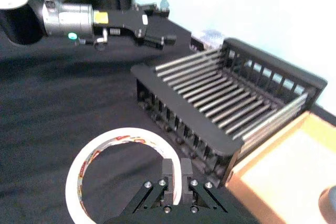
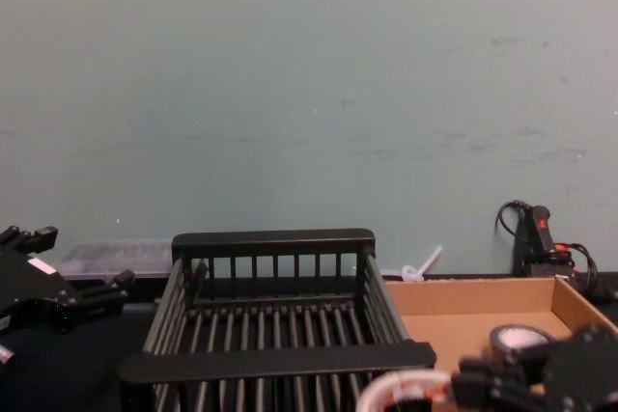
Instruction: Pick up the white tape and place it into the black box , Pick up the silver tape and place it into the brown box.
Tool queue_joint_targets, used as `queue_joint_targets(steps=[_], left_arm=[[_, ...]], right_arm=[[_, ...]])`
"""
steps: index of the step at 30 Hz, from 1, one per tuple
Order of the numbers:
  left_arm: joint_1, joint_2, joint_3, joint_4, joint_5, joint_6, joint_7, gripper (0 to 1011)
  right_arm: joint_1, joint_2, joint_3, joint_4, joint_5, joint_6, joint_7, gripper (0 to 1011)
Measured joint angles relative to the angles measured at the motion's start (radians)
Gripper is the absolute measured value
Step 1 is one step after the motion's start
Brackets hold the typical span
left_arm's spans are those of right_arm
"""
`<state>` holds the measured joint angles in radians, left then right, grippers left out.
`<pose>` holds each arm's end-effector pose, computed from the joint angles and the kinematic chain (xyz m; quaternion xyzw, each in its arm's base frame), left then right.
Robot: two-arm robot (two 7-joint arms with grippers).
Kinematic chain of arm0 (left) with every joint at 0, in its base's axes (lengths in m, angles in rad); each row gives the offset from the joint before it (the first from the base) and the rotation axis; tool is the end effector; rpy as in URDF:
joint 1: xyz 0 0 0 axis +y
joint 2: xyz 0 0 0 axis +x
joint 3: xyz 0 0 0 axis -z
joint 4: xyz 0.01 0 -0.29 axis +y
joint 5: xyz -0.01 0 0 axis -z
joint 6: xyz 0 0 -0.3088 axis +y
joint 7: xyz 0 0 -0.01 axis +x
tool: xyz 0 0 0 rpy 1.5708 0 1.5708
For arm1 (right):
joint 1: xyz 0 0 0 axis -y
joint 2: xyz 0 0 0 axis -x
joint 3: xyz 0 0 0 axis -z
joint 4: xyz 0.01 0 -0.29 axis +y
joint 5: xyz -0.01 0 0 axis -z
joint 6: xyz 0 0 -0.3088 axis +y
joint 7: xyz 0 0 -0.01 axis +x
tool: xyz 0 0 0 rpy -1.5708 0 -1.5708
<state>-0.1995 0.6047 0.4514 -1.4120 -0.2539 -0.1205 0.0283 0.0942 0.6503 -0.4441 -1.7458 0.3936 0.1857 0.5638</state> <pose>0.3581 0.0827 -0.3023 0.1415 -0.1325 0.5799 0.7913 0.3190 -0.0370 -0.2521 -0.1582 0.0038 -0.2760 0.9481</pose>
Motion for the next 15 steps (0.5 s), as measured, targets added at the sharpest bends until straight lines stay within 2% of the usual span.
queue_joint_targets(steps=[7, 15], left_arm=[[0.0, 0.0, 0.0, 0.0, 0.0, 0.0, 0.0, 1001], [0.0, 0.0, 0.0, 0.0, 0.0, 0.0, 0.0, 1001]], right_arm=[[0.053, -0.005, -0.006, -0.001, 0.012, -0.001, 0.002, 95], [0.154, -0.05, -0.036, 0.067, 0.013, 0.019, -0.005, 95]])
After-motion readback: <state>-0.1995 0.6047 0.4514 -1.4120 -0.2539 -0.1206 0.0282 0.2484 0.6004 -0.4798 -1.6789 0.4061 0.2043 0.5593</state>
